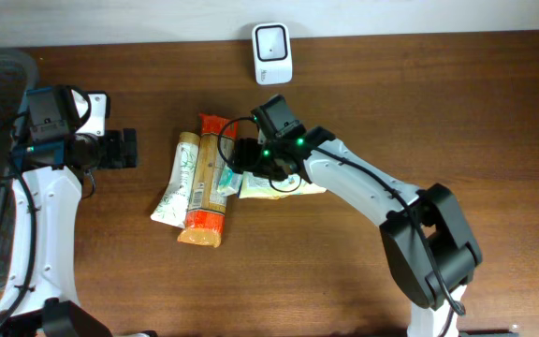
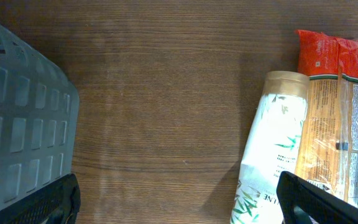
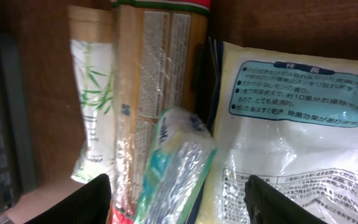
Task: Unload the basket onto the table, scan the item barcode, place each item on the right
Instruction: 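Reach the right gripper to the green Kleenex pack and grasp it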
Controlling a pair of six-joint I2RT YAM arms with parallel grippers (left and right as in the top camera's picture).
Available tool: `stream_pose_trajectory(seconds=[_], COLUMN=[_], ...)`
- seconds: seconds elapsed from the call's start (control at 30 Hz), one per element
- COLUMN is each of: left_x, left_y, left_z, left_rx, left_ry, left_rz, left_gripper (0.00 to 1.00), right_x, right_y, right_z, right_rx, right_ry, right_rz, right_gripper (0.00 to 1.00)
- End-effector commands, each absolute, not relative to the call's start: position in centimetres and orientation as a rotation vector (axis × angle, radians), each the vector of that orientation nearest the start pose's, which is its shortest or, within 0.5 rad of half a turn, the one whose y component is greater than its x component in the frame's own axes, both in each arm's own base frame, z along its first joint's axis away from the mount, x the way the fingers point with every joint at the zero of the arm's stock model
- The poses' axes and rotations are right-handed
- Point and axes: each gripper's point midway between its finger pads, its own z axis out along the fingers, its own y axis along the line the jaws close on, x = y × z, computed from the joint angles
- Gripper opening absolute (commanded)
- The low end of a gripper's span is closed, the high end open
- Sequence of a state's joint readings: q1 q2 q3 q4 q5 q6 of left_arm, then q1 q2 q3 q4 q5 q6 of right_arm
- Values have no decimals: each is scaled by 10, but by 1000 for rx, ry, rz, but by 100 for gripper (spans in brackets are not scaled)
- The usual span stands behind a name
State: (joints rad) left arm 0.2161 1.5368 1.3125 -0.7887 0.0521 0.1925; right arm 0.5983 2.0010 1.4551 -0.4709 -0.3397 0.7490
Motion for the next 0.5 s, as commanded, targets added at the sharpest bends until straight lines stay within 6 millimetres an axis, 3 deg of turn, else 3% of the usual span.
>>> stream_pose_trajectory(seconds=[0.0,0.07,0.13,0.2,0.23,0.27,0.3,0.33,0.37,0.43,0.47], left_x=[386,386,386,386,386,386,386,386,386,386,386], left_y=[75,75,75,75,75,75,75,75,75,75,75], left_z=[172,172,172,172,172,172,172,172,172,172,172], left_rx=[-23,-23,-23,-23,-23,-23,-23,-23,-23,-23,-23], left_ry=[2584,2584,2584,2584,2584,2584,2584,2584,2584,2584,2584], left_rz=[72,72,72,72,72,72,72,72,72,72,72], left_gripper=[99,99,99,99,99,99,99,99,99,99,99], right_x=[378,374,373,372,372,370,369,368,368,370,366], right_y=[336,346,354,353,353,351,348,344,344,338,337], right_z=[64,50,51,50,49,48,47,50,56,86,114], right_rx=[76,49,15,16,-9,-13,-6,-15,-62,-173,-287], right_ry=[2798,2814,2797,2800,2801,2811,2825,2837,2828,2779,2707], right_rz=[841,845,861,854,846,836,834,864,905,1100,1291], right_gripper=[67,67,63,45,26,16,13,5,4,4,4])
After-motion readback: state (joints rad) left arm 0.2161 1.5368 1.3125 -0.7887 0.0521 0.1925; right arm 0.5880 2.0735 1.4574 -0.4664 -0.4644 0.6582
